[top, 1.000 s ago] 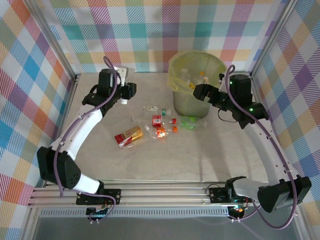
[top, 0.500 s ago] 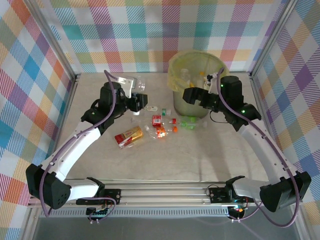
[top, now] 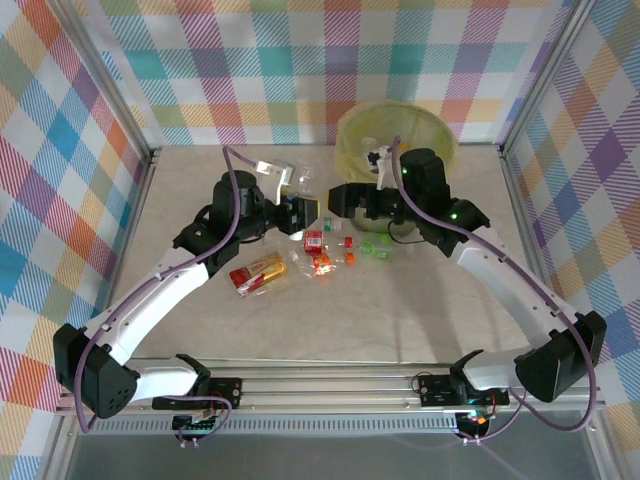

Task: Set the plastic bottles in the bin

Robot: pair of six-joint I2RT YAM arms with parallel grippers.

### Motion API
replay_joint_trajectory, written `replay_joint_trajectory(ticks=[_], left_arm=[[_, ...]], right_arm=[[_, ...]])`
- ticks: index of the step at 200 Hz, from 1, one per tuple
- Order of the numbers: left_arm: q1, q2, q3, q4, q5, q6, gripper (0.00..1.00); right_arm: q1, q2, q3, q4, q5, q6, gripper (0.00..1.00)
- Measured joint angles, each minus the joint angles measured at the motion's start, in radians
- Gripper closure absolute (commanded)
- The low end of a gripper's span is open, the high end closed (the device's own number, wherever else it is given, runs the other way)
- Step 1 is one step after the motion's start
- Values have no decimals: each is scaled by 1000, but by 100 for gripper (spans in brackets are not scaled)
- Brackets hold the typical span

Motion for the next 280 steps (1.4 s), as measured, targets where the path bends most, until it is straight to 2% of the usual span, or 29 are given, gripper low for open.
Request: replay_joint_trajectory(ticks=[67,131,186,233,250,280], left_arm=[[-30,16,1,28,93,4,41],[-50,43,4,30,111,7,41],[-50,44,8,31,109,7,40],[-56,42,8,61,109,-8,39],[-61,37,8,64,108,-15,36],[-62,32,8,63,101,-18,26]], right_arm=[[21,70,66,63,-8,5,0],[29,106,98,69,-17,6,0],[29,110,101,82,-39,16,10],[32,112,96,128,-72,51,26],[33,112,92,139,-79,57,32],[33,112,87,149,-74,60,38]])
